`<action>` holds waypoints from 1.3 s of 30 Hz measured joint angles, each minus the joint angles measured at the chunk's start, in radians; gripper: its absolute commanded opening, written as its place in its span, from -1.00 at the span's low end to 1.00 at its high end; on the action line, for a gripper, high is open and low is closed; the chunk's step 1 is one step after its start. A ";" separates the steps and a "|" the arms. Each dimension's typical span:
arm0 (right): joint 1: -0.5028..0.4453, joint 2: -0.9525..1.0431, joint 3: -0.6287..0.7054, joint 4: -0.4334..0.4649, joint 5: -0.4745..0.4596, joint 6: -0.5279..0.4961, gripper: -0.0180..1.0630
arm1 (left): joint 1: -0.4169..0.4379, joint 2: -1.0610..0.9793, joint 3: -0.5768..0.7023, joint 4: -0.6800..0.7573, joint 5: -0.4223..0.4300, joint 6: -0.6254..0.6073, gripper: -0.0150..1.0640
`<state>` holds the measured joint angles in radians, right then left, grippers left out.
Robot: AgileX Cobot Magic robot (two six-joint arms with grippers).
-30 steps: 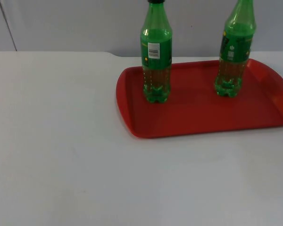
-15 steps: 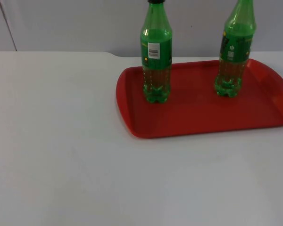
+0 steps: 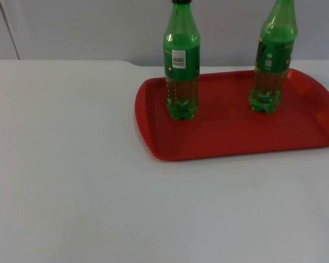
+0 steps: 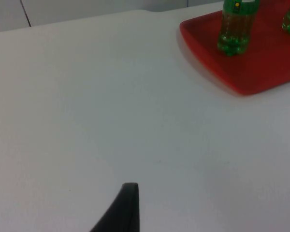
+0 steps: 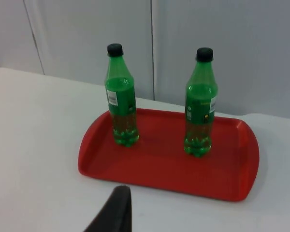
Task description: Place the bottle upright on the tray.
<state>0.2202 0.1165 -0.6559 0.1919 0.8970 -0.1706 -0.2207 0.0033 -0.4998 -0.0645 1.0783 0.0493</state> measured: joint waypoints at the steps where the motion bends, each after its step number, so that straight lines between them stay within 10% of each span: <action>1: 0.000 -0.017 0.000 0.000 0.012 0.000 0.98 | 0.000 0.000 0.000 0.000 0.000 0.000 0.98; 39: 0.002 -0.114 0.131 -0.103 0.181 0.050 0.98 | 0.000 0.000 0.000 0.000 0.000 0.000 0.98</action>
<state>0.2225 0.0024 -0.5248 0.0892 1.0780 -0.1205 -0.2207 0.0033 -0.4998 -0.0645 1.0783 0.0493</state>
